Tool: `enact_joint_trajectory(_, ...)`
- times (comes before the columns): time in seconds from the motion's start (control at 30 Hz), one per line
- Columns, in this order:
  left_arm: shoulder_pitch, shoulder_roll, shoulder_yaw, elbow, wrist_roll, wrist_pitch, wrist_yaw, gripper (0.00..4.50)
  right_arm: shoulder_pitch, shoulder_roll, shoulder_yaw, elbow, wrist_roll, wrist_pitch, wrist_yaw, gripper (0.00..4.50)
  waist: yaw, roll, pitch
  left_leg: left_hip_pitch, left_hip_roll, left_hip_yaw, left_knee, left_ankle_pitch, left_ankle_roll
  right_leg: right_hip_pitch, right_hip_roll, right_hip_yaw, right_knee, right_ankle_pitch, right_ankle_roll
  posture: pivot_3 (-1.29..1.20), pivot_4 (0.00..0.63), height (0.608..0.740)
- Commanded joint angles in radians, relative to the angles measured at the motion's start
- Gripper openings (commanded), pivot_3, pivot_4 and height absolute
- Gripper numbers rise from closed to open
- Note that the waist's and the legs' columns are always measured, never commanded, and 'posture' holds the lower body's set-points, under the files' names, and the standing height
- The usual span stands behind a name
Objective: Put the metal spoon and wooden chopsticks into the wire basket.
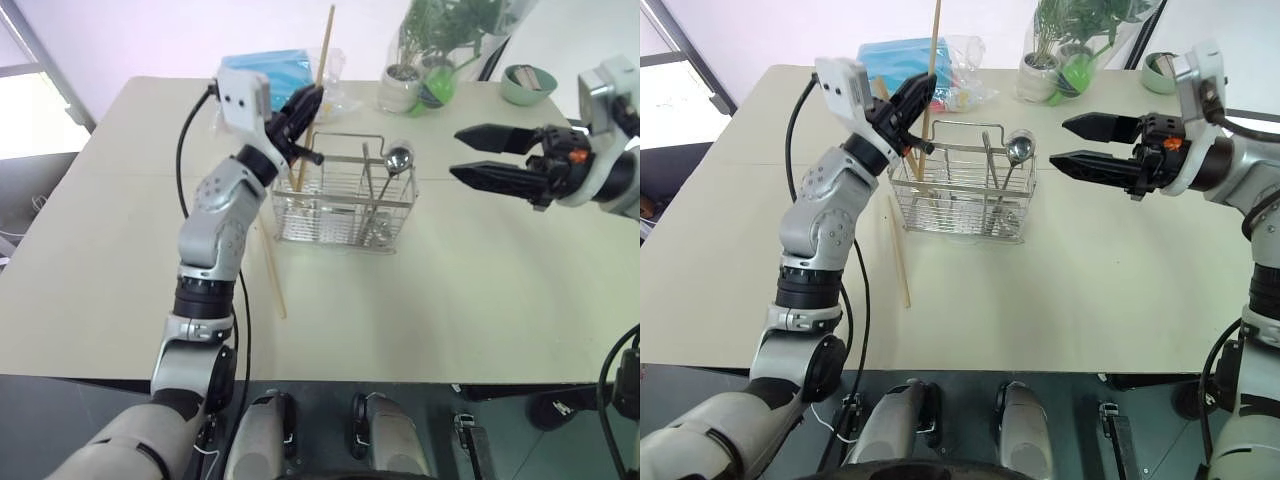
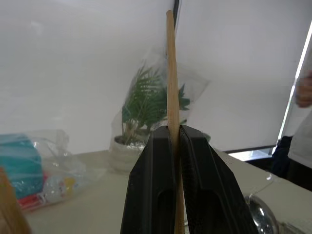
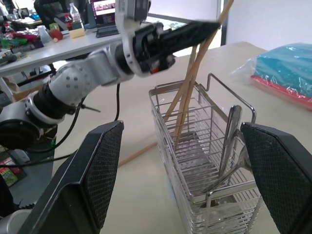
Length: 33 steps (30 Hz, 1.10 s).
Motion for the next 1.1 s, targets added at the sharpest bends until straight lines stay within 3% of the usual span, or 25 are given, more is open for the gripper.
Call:
enact_joint_trajectory(0.03,0.013,-0.009,0.004,-0.116,-0.021,0.017,0.023,2.10,-0.040,-0.017,-0.029,0.010,0.015,0.001,0.000,3.95,0.000,0.000,0.000,0.000,0.000,0.000,0.000,0.000,0.000,0.000,0.000,0.000,0.000,0.000,0.000,0.00,0.150,0.707)
enact_joint_trajectory(0.2,0.030,0.006,0.029,-0.206,-0.065,0.095,0.053,4.47,-0.051,-0.006,-0.014,0.042,0.001,-0.013,0.008,3.95,0.003,0.000,0.000,0.000,0.000,0.000,0.000,0.000,0.001,0.001,0.000,0.000,0.000,0.000,0.000,0.00,0.150,0.707)
enact_joint_trajectory(0.47,-0.078,0.117,0.152,-0.365,-0.235,0.354,0.165,4.47,-0.066,0.015,0.006,0.085,-0.024,-0.042,0.014,3.95,0.000,0.000,0.000,0.000,0.000,-0.001,0.000,0.000,0.001,0.000,0.000,0.000,0.000,0.000,0.000,0.00,0.150,0.707)
enact_joint_trajectory(0.6,-0.175,0.269,0.290,-0.355,-0.354,0.600,0.274,4.47,-0.063,0.014,0.014,0.088,-0.038,-0.065,0.028,3.95,-0.001,0.000,0.000,0.000,0.000,-0.001,0.000,0.000,0.000,0.000,0.000,0.000,0.000,0.000,0.000,0.00,0.150,0.707)
enact_joint_trajectory(0.77,-0.220,0.336,0.386,-0.302,-0.365,0.916,0.497,4.47,-0.063,0.018,0.016,0.103,-0.051,-0.082,0.036,3.95,0.002,0.000,0.000,0.000,0.000,-0.001,0.000,0.001,-0.001,0.001,0.001,0.000,0.000,0.000,0.000,0.00,0.150,0.707)
enact_joint_trajectory(0.97,-0.281,0.195,0.518,-0.266,-0.235,1.261,0.731,4.47,-0.065,0.030,0.024,0.106,-0.061,-0.092,0.044,3.95,0.002,-0.001,0.000,0.000,-0.001,-0.002,0.000,0.002,-0.004,0.002,0.001,0.000,0.000,0.000,0.001,0.00,0.150,0.707)
enact_joint_trajectory(1.1,-0.287,0.070,0.568,-0.232,-0.165,1.317,0.796,4.47,-0.080,0.038,0.036,0.117,-0.073,-0.100,0.053,3.95,0.001,-0.001,0.001,0.000,-0.001,-0.002,0.000,0.003,-0.005,0.002,0.001,0.000,0.000,0.000,0.001,0.00,0.150,0.707)
